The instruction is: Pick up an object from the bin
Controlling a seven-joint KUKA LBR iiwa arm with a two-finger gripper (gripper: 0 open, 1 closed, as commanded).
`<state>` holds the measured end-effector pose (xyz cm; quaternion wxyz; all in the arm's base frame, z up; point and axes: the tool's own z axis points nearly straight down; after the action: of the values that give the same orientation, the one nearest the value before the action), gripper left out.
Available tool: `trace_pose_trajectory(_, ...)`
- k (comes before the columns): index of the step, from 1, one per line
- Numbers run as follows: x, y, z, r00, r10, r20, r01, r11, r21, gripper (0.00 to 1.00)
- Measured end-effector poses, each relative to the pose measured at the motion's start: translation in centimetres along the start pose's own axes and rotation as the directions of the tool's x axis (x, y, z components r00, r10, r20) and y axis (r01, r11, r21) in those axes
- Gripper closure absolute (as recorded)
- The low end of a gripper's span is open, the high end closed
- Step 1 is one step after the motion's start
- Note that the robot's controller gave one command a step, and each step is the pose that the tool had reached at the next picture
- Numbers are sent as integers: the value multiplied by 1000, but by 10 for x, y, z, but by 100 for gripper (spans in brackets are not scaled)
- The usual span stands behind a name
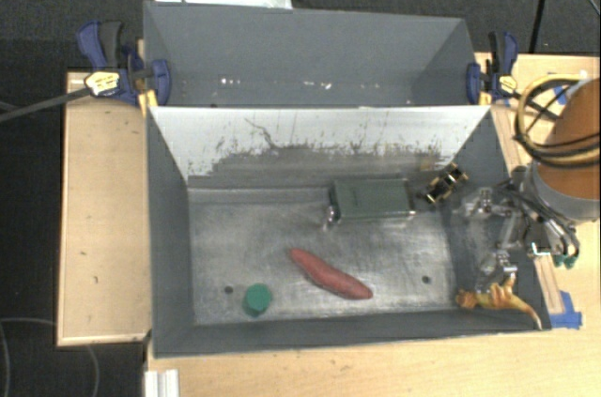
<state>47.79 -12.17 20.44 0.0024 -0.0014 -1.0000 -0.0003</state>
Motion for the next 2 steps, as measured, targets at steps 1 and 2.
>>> trace_pose_trajectory(1,-2,0,-4,1000,-4,8,4,1000,2,0)
trace_pose_trajectory(2,-2,0,-3,1000,-5,8,5,1000,1,0)
